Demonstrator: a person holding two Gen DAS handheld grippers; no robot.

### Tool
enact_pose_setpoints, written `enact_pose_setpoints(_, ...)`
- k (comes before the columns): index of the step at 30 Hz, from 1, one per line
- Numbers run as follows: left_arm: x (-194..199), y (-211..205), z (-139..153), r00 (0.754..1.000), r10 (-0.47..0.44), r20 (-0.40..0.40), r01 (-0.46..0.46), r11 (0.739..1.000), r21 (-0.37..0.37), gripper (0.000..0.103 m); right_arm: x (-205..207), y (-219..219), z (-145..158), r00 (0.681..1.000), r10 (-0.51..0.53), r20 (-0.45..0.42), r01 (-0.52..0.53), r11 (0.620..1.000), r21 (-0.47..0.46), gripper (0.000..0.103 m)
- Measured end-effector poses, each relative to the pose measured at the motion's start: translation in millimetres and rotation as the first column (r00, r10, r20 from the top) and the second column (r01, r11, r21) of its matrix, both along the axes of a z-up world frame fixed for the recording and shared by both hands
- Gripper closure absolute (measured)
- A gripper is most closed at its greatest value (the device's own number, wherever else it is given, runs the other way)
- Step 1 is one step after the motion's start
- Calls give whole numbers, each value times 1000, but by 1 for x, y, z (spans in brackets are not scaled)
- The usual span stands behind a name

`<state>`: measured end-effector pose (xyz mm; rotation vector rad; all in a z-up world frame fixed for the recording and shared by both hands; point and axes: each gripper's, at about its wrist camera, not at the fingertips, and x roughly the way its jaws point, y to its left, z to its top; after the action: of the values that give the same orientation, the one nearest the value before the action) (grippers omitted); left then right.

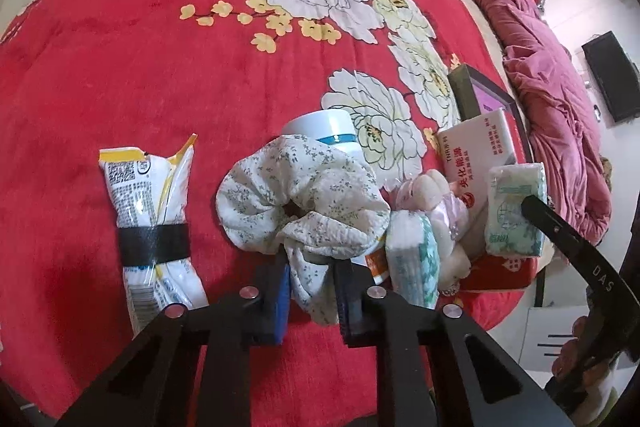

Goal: Organize soft objects
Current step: 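Carry the floral scrunchie and clear tube pack over the pink book box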

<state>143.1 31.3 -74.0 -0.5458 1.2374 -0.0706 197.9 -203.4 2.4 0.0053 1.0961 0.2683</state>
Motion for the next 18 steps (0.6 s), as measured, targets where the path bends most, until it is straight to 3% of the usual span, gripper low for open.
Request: enact_pose_setpoints(18, -27, -5, 57, 994, -38, 105, 31, 997, 72, 84, -23, -11, 45, 996, -17, 85, 15, 999, 29, 84)
